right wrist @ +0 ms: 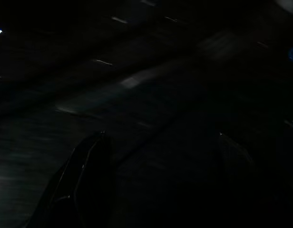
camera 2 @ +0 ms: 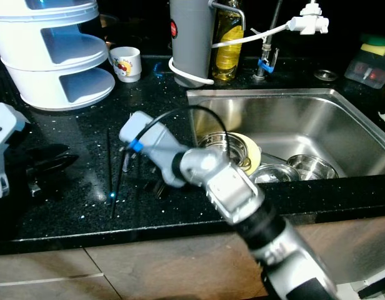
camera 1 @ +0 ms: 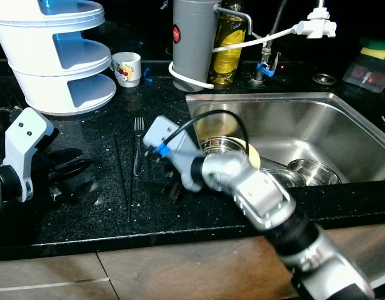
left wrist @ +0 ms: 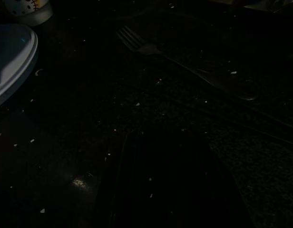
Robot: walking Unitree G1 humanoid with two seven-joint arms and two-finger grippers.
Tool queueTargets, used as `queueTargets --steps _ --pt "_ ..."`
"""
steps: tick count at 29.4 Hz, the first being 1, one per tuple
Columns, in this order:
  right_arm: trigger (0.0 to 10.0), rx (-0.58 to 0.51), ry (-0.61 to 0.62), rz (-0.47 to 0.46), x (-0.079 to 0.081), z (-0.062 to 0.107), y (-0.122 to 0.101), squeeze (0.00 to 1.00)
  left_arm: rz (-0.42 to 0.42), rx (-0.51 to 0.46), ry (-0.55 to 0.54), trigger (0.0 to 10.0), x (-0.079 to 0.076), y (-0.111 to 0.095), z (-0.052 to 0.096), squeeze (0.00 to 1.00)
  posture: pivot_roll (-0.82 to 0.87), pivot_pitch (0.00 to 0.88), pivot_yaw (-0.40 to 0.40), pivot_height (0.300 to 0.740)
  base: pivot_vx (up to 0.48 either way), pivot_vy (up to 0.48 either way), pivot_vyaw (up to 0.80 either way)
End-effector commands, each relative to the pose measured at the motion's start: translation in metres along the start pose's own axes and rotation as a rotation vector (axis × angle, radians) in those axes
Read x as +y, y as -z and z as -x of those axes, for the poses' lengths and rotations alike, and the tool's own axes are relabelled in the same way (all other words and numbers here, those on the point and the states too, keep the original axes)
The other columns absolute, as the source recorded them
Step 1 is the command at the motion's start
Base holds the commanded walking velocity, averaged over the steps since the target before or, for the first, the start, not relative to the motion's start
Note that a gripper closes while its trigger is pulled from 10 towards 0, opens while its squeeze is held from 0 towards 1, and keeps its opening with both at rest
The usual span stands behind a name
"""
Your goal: Kitchen organization
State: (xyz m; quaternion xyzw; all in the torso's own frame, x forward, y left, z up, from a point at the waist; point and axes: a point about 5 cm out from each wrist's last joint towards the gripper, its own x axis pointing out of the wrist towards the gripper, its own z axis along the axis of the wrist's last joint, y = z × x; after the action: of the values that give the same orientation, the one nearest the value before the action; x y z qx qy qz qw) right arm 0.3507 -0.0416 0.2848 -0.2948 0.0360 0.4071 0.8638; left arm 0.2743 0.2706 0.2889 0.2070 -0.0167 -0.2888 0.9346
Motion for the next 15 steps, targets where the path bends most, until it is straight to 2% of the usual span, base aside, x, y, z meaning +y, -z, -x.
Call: queueTargets --steps 1,5,9,10,11,12,15 --pt "10.0 0.127 0.031 -0.024 -0.005 -0.005 0.031 0.0 -0.024 0.014 -0.001 10.0 0.001 -0.002 0.002 0.0 0.04 0.217 -0.06 0.74 0.0 0.0 0.0" --pt "10.0 0.128 0.057 -0.035 -0.013 -0.004 0.033 0.0 -0.025 0.014 -0.004 10.0 0.001 -0.002 0.002 0.0 0.04 0.218 -0.061 0.74 0.0 0.0 0.0" --pt "10.0 0.109 0.03 -0.099 -0.013 -0.008 0.037 0.0 -0.024 0.015 -0.002 10.0 0.0 -0.002 0.003 0.0 0.04 0.221 -0.061 0.74 0.0 0.0 0.0" --pt "4.4 0.089 -0.004 -0.172 -0.009 -0.01 0.038 0.0 -0.022 0.015 0.002 10.0 0.0 -0.002 0.002 0.0 0.04 0.221 -0.061 0.74 0.0 0.0 0.0" --pt "4.4 0.074 -0.029 -0.223 -0.007 -0.012 0.039 0.0 -0.021 0.016 0.005 10.0 -0.001 -0.002 0.002 0.0 0.04 0.221 -0.061 0.74 0.0 0.0 0.0" --pt "0.0 0.064 -0.05 -0.264 -0.004 -0.013 0.04 0.0 -0.021 0.016 0.007 10.0 -0.001 -0.002 0.002 0.0 0.04 0.221 -0.061 0.74 0.0 0.0 0.0" --pt "0.0 0.068 -0.081 -0.306 0.001 -0.016 0.043 0.0 -0.02 0.017 0.012 10.0 -0.001 -0.002 0.001 0.0 0.04 0.222 -0.059 0.74 0.0 0.0 0.0"
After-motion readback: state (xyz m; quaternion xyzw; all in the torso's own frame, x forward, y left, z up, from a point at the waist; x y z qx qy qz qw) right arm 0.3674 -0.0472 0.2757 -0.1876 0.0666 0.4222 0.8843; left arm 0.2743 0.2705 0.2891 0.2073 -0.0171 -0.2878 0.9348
